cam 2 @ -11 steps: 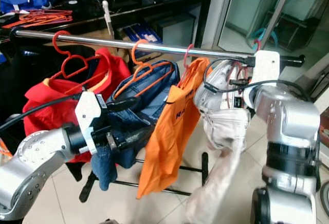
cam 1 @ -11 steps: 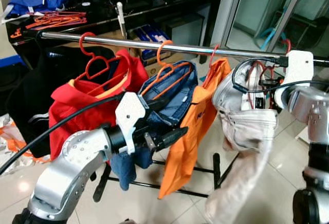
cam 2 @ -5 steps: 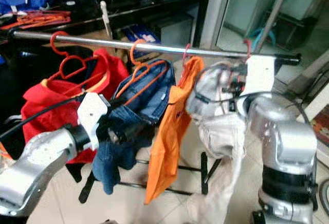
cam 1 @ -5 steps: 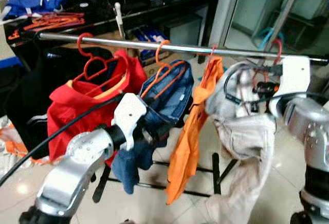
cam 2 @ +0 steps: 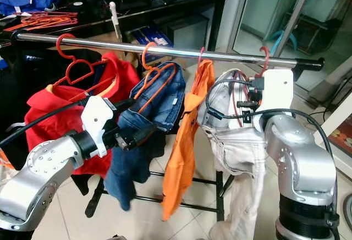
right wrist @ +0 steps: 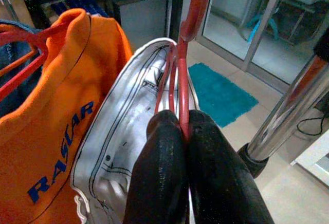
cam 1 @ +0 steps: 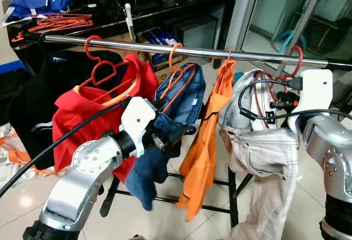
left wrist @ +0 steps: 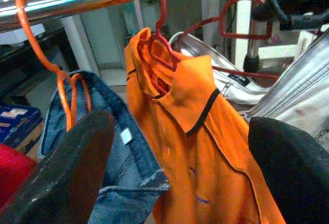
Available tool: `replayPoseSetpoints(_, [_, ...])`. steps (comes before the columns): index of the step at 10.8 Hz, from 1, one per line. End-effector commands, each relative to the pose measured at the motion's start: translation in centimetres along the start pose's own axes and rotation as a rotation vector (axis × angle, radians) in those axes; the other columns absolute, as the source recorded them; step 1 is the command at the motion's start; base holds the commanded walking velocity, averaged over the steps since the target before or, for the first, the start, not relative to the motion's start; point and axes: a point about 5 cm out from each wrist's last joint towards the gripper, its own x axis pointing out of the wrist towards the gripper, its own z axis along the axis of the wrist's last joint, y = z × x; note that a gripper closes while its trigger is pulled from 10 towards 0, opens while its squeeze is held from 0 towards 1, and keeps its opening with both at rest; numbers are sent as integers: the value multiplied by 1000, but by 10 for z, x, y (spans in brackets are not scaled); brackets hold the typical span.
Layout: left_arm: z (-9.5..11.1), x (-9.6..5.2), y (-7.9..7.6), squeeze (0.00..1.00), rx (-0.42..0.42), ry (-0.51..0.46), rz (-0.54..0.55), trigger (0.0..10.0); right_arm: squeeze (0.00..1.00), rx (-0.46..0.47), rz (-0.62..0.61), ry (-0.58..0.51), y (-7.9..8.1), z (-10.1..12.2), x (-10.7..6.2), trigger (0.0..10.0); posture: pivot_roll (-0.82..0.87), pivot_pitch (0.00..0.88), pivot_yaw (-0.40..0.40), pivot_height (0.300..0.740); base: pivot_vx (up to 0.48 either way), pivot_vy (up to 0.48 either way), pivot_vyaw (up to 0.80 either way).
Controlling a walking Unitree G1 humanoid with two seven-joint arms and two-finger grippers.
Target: Hang hanger
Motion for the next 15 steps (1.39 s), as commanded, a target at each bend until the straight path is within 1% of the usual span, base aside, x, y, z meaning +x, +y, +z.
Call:
replayPoseSetpoints(1, [8, -1, 1, 0, 16, -36, 1, 10000, 0, -21, 0, -117, 2, 17, -8, 0, -179, 0, 22, 740, 0, 0, 0])
replayPoseSetpoints(2, [8, -3, 2, 0, 4, -50, 24, 10000, 0, -38, 6, -142, 3, 17, -14, 0, -176, 0, 24, 740, 0, 0, 0])
replayPoseSetpoints(3, [2, -3, 14, 0, -45, -32, 183, 10000, 0, -61, 5, -159, 3, 10, -18, 0, -174, 0, 22, 740, 0, 0, 0])
replayPoseSetpoints(4, [-10, -8, 31, 0, -49, 21, 363, 10000, 0, -61, 19, -196, 7, 2, -22, 0, -162, 0, 17, 740, 0, 0, 0])
replayPoseSetpoints(5, [-11, -12, 31, 0, 13, 37, 359, 10000, 0, -33, 39, -226, 10, -2, -26, 0, -156, 0, 16, 740, 0, 0, 0])
replayPoseSetpoints(6, [-4, -12, 26, 0, 21, 2, 330, 10000, 0, -14, 51, -232, 14, -7, -31, 0, -145, 0, 16, 740, 0, 0, 0])
replayPoseSetpoints(7, [1, -10, 22, 0, 24, -21, 306, 10000, 0, -16, 60, -212, 18, -14, -31, 0, -143, 0, 23, 740, 0, 0, 0])
replayPoseSetpoints(8, [1, -6, 14, 0, 17, -35, 263, 10000, 0, -46, 57, -183, 19, -23, -29, 0, -141, 0, 19, 740, 0, 0, 0])
replayPoseSetpoints(9, [1, -5, 7, 0, 26, -34, 211, 10000, 0, -50, 41, -154, 19, -31, -28, 0, -140, 0, 11, 740, 0, 0, 0])
replayPoseSetpoints(10, [-5, -3, 4, 0, 32, -12, 218, 10000, 0, -32, 12, -125, 17, -41, -29, 0, -144, 0, -6, 740, 0, 0, 0])
replayPoseSetpoints(11, [-8, -4, 4, 0, 43, -5, 246, 10000, 0, -3, -6, -125, 19, -45, -30, 8745, -150, 0, -15, 740, 0, 0, 0])
replayPoseSetpoints(12, [-4, -6, 4, 0, 71, -18, 274, 10000, 0, 8, -21, -151, 23, -45, -32, 10000, -158, 0, -18, 740, 0, 0, 0])
replayPoseSetpoints(13, [1, -10, 8, 0, 75, -31, 308, 10000, 0, 24, -16, -151, 26, -48, -35, 10000, -157, 0, -20, 740, 0, 0, 0])
replayPoseSetpoints(14, [5, -12, 12, 0, 63, -42, 341, 10000, 0, 15, -9, -150, 28, -48, -33, 10000, -154, 0, -23, 740, 0, 0, 0])
replayPoseSetpoints(15, [5, -13, 14, 0, 52, -48, 359, 10000, 0, 30, -13, -141, 28, -48, -29, 10000, -147, 0, -24, 740, 0, 0, 0])
